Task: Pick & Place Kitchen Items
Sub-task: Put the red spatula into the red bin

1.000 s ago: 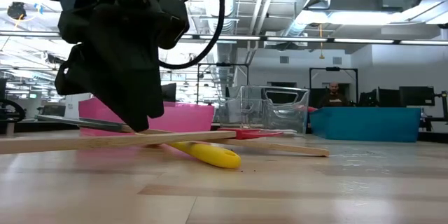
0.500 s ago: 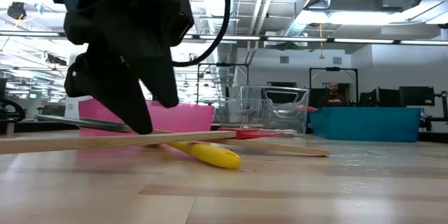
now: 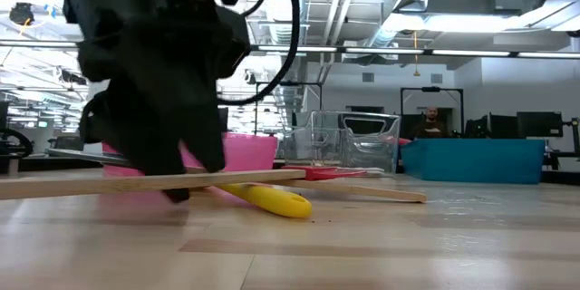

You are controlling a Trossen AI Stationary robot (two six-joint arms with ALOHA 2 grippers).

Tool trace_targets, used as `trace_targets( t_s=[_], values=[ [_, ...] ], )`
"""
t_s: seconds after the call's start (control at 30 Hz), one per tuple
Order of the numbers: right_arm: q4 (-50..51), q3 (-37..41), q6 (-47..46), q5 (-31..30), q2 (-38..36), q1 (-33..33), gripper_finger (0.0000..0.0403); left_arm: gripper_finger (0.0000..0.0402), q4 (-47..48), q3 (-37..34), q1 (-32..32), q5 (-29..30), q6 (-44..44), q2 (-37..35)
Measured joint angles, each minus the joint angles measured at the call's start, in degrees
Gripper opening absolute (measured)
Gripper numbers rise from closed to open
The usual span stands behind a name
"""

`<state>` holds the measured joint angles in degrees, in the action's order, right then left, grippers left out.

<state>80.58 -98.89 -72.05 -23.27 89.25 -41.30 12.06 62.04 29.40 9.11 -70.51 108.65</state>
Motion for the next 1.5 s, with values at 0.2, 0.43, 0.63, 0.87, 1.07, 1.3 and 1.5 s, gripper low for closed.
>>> trace_targets(
  t_s=[0.2,0.43,0.63,0.87,1.07,1.3,1.5],
  values=[
    [-0.1,0.0,0.0,0.0,0.0,0.0,0.0233,0.0213,-0.2,0.0,0.0,0.1,-0.2,0.3],
    [-0.3,0.0,0.0,0.0,0.0,0.0,0.0233,0.0168,-1.7,0.3,0.2,-2.3,-0.3,3.0],
    [-0.3,0.0,0.0,-0.7,0.0,0.0,0.0233,0.011,0.3,-0.1,-0.3,0.8,-0.8,0.5],
    [-0.3,0.0,0.0,-0.8,0.0,0.0,0.0233,0.0033,-0.5,-0.1,-0.7,1.0,-0.3,0.1],
    [-0.3,0.0,0.0,-0.8,0.0,0.0,0.0233,0.0038,-0.5,-0.1,-0.5,-1.4,-0.4,-0.8],
    [-0.3,0.0,0.0,-0.8,0.0,0.0,0.0233,0.0038,-0.3,-0.1,-0.5,-2.3,1.3,-8.0],
    [-0.3,0.0,0.0,-0.8,0.0,0.0,0.0233,0.0044,-0.2,0.0,-0.5,1.0,4.8,-19.4]
  ],
)
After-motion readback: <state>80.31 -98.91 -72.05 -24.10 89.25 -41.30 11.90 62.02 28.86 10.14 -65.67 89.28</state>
